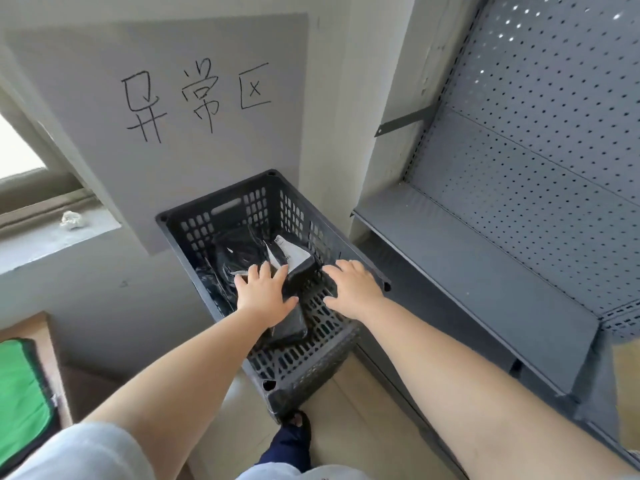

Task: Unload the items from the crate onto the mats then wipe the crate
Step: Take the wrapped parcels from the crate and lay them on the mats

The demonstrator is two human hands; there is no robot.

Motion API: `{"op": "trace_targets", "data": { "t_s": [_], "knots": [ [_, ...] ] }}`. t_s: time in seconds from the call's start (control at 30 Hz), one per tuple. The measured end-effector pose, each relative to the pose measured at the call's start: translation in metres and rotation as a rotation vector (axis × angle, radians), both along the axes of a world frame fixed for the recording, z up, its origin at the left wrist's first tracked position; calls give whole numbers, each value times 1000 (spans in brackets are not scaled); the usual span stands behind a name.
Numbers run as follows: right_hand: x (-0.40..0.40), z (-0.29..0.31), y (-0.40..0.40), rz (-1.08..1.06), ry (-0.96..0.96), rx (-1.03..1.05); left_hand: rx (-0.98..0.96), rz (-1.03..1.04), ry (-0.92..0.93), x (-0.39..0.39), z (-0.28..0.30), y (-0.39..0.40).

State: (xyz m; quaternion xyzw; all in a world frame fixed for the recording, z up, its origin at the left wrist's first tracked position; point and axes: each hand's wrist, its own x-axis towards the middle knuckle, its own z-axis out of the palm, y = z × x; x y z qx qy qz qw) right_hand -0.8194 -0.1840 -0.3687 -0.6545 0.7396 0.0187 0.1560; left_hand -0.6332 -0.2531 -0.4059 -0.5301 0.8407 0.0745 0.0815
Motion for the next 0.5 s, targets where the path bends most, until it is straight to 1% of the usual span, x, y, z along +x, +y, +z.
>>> {"op": "trace_targets", "data": {
  "t_s": [0.17, 0.37, 0.43, 0.5],
  "knots": [
    [12, -27, -53, 60, -9, 141, 83, 67, -8, 12, -24, -44],
    [23, -49, -102, 94, -53, 236, 176, 189, -22, 19, -43, -73],
    [29, -55, -121, 93, -95, 247, 203, 240, -17, 23, -46, -81],
    [35, -63, -138, 58, -182, 273, 240, 294, -12, 27, -49, -88]
  ]
}}
